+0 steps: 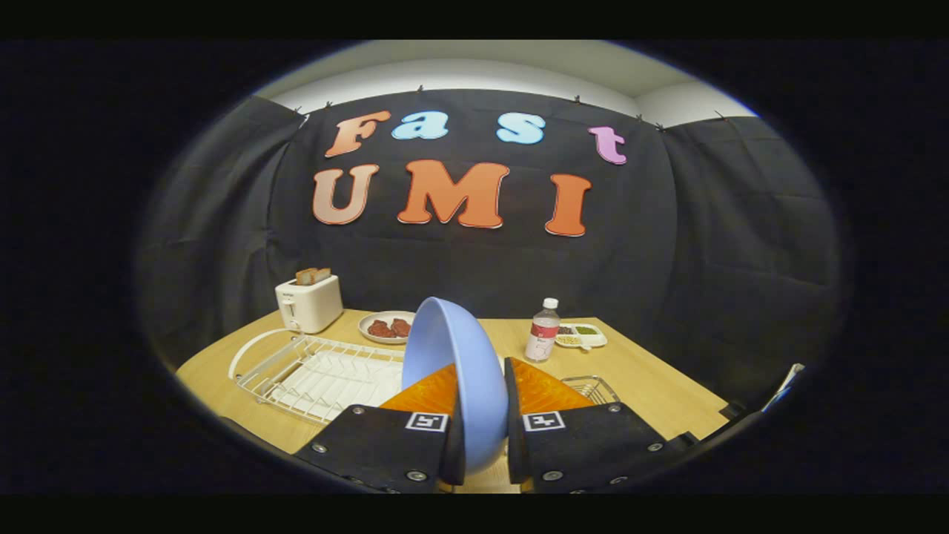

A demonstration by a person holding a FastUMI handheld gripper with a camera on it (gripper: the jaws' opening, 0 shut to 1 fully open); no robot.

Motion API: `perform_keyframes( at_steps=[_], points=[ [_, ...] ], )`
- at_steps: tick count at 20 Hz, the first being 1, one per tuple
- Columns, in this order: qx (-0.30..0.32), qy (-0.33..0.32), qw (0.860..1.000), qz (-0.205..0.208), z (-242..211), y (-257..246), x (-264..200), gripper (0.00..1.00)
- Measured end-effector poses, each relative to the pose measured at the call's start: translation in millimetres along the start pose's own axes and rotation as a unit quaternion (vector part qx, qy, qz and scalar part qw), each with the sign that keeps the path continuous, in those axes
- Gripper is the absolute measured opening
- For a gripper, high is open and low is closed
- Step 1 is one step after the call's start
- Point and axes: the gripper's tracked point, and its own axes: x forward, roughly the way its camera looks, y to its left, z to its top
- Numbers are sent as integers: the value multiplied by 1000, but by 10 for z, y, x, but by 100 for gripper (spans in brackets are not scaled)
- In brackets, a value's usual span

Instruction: Take the plate from the dish rack, then take the spoon from the basket and place it into the plate.

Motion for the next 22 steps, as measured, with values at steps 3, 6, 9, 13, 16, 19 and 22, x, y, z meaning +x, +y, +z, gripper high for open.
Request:
perform_keyframes(
  at_steps=[3, 6, 9, 13, 16, 19, 22],
  points=[
    [31, 7, 999, 21, -139, -49, -253, 22],
    [73, 27, 996, 46, -372, -59, -447, 22],
    [107, 49, 991, 58, -615, -98, -585, 22],
    [148, 80, 983, 70, -953, -118, -695, 22],
    [181, 104, 975, 75, -1203, -133, -756, 22],
    [207, 123, 967, 80, -1392, -125, -803, 23],
    [232, 143, 959, 77, -1593, -148, -791, 22]
  ],
)
